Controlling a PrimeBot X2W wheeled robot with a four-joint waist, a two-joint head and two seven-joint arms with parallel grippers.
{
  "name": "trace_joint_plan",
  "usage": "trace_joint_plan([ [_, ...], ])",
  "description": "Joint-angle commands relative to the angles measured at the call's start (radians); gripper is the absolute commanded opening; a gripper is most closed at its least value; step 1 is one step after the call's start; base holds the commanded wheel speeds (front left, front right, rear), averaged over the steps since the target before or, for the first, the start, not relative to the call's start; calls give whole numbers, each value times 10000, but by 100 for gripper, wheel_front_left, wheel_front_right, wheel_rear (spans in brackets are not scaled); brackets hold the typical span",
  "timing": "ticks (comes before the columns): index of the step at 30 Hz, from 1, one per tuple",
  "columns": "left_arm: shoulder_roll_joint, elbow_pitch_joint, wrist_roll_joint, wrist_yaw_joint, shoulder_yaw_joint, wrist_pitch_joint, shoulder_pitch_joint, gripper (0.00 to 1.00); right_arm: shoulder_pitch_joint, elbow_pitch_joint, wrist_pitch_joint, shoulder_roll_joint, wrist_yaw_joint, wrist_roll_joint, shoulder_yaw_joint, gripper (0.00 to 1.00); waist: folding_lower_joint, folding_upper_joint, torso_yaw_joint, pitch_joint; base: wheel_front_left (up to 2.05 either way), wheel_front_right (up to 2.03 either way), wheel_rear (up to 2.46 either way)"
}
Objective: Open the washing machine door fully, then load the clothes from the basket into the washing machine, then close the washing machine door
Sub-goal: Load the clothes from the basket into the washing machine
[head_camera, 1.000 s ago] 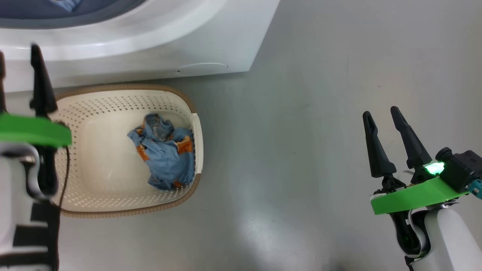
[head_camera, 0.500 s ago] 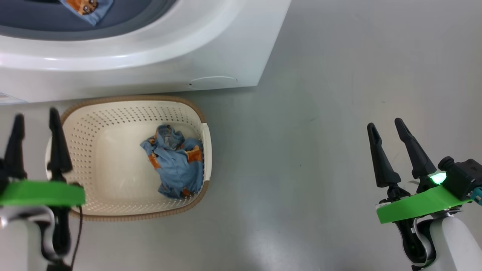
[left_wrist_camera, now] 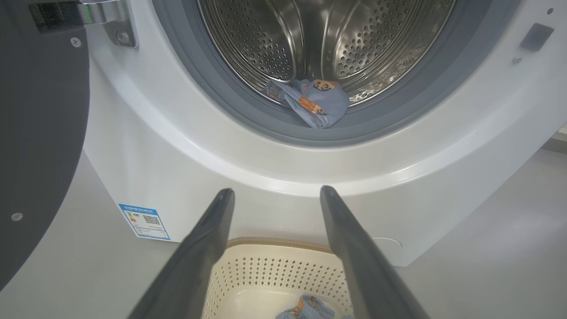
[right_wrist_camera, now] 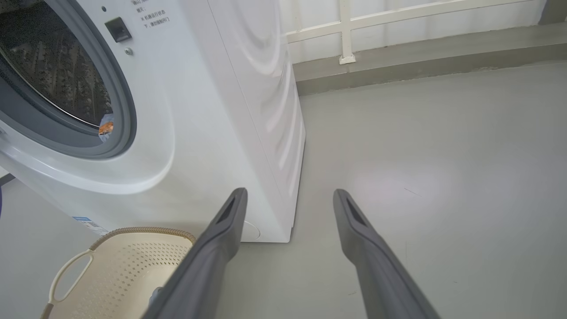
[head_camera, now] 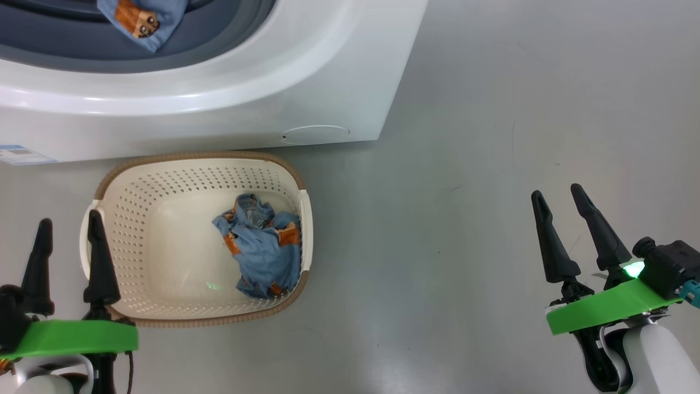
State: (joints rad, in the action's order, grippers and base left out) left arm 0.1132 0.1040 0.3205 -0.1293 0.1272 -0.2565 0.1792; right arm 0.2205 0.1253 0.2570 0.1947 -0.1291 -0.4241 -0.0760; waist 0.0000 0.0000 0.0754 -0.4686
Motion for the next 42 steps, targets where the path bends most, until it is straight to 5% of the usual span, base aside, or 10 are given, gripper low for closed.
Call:
trace_joint_plan([
  [1,205,-266,-17,-14,361,-53,-142,100,-335,-221,48,115,-16,-76,-179,100,0,0,-9,0,0,0,0],
  [10,371,81,115,-14,21,-53,594,100,-246,-314,48,64,-16,-41,-119,100,0,0,-73,-234,0,0,0],
  [22,1346,1515,343,-14,-1024,450,3595,100,217,-350,48,-56,-16,9,-192,100,0,0,-66,-805,0,0,0],
  [30,1767,2966,645,-14,-1876,1724,5748,100,443,-326,48,-51,-16,11,-187,100,0,0,-101,-1054,0,0,0],
  [42,1868,5382,900,-14,-2933,2127,8114,100,640,-352,48,-49,-16,29,-189,100,0,0,-129,-1345,0,0,0],
])
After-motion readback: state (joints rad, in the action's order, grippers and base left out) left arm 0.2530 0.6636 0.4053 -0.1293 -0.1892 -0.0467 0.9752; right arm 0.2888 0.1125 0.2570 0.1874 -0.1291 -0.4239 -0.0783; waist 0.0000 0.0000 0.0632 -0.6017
